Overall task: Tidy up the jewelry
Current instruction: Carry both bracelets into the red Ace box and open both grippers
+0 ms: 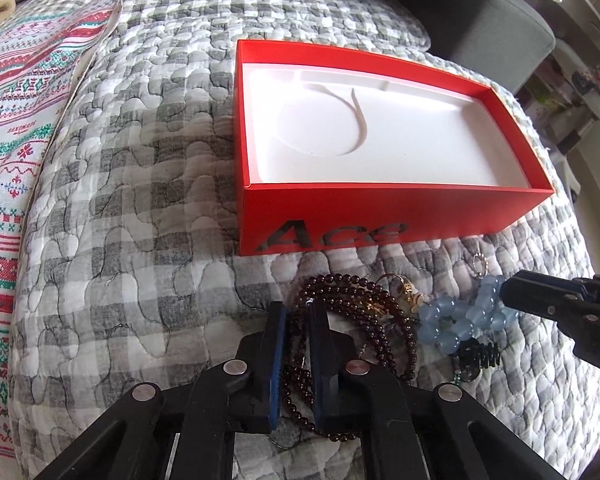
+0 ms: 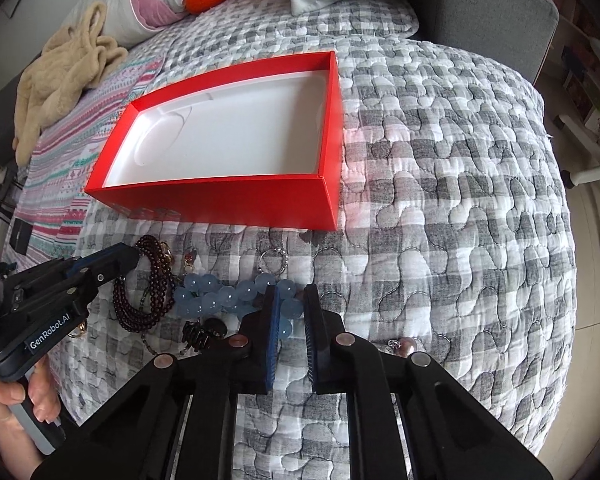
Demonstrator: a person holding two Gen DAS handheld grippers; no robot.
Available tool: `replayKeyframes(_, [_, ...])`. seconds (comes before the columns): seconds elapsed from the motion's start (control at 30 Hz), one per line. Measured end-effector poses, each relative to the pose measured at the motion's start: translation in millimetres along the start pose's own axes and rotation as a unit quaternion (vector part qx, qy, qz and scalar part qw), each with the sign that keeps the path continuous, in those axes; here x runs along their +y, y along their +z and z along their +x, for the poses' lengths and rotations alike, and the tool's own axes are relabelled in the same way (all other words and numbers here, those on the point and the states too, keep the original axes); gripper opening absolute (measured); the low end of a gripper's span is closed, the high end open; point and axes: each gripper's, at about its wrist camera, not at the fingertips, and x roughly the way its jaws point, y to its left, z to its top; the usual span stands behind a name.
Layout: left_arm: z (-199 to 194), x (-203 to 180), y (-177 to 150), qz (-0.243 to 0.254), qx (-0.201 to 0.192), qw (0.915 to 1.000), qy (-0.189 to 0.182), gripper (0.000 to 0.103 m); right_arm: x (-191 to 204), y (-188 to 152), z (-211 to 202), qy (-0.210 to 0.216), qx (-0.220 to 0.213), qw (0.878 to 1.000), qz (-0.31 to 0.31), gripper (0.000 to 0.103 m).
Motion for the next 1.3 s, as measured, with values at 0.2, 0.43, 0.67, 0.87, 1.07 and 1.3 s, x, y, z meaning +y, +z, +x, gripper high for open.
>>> replayKeyframes(0.2, [-26, -2, -2, -0.008, -0.028, 0.9994, -0.020, 0.004, 2, -2, -24, 0.013, -0.027, 1.000, 0.003, 0.012])
replayKeyframes(0.43, [-57, -12, 7, -0.011, -0.070, 0.9967, -0.040, 0.003, 14, -3, -58, 0.039, -0.069, 0.997, -0.002, 0.012])
replayKeyframes(0.67, [-83, -20, 22, -0.007, -0.119, 0.9906, -0.067, 0.003, 23, 8, -81, 0.044, -0.115, 0.992, -0.001, 0.012])
replayKeyframes(0.87, [-84, -18, 41, -0.030, -0.160, 0.9816, -0.099, 0.003, 18, 25, -106, 0.061, -0.164, 0.984, 0.027, 0.012])
replayKeyframes(1.07, [-53, -8, 55, -0.052, -0.160, 0.9819, -0.087, 0.003, 26, 43, -99, 0.065, -0.173, 0.982, 0.030, 0.012])
replayKeyframes(1.3, [-27, 8, 61, -0.070, -0.147, 0.9856, -0.048, 0.003, 30, 60, -87, 0.070, -0.178, 0.981, 0.026, 0.012])
